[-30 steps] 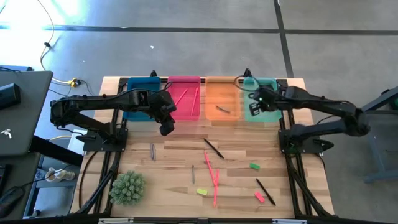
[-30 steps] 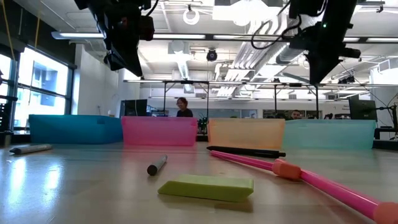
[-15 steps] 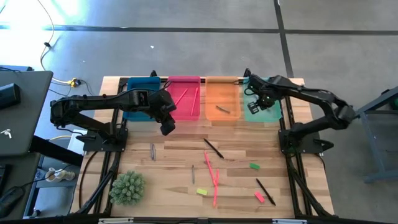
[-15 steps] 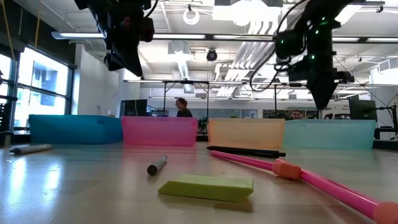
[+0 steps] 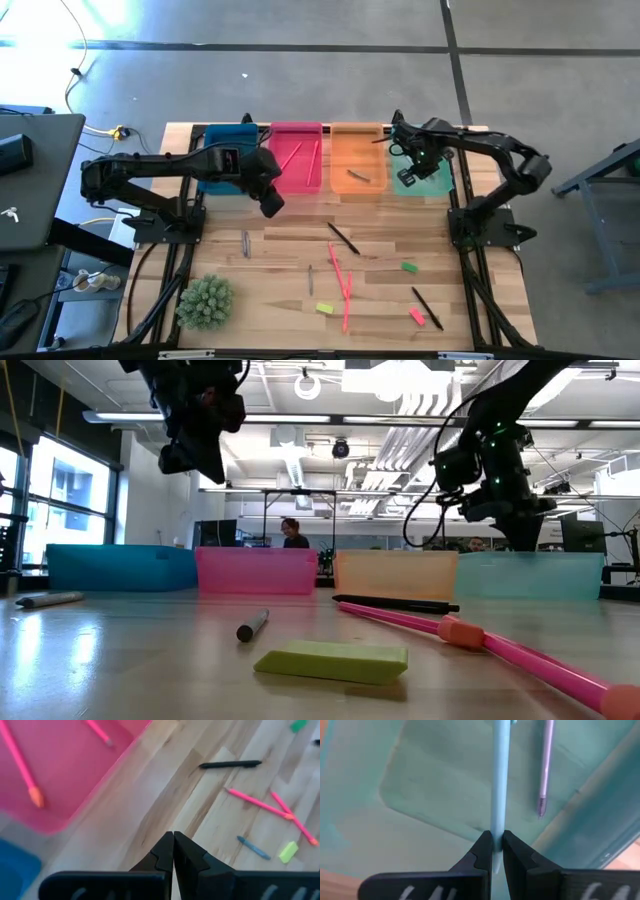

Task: Sort crayons/erasers/pens/pencils in bins
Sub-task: Put the blue pen into the green bin, then put the gray crayon into the orange bin

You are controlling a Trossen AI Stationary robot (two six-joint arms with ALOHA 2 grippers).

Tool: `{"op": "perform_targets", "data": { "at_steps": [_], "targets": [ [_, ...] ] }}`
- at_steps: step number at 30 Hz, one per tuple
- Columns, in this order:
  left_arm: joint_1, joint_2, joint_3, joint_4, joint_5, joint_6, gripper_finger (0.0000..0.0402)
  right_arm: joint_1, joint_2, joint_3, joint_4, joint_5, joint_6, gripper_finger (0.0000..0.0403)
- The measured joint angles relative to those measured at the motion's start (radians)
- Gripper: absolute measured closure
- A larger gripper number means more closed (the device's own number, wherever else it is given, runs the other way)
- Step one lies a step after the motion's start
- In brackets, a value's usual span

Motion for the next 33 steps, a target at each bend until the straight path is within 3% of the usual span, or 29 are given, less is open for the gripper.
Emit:
{"op": "perform_targets", "data": {
  "at_steps": [7, 12, 18, 25, 33],
  "targets": [
    [-0.056, 0.000, 0.000, -0.111, -0.162, -0.171, 0.0400, -0.001, 0.034, 0.000, 0.013, 0.001, -0.025, 0.0369],
    [-0.095, 0.000, 0.000, -0.161, -0.176, -0.247, 0.0393, -0.001, 0.032, 0.000, 0.037, 0.044, -0.043, 0.0322],
    [-0.147, 0.000, 0.000, -0.167, -0.192, -0.364, 0.0347, -0.001, 0.031, 0.000, 0.042, 0.052, -0.044, 0.0277],
    [-0.212, 0.000, 0.000, -0.252, -0.202, -0.511, 0.0290, -0.001, -0.002, 0.000, 0.042, 0.045, -0.050, 0.0269],
    [-0.312, 0.000, 0.000, -0.345, -0.225, -0.754, 0.0281, 0.002, -0.164, 0.000, 0.042, 0.035, -0.042, 0.0269]
  ]
}}
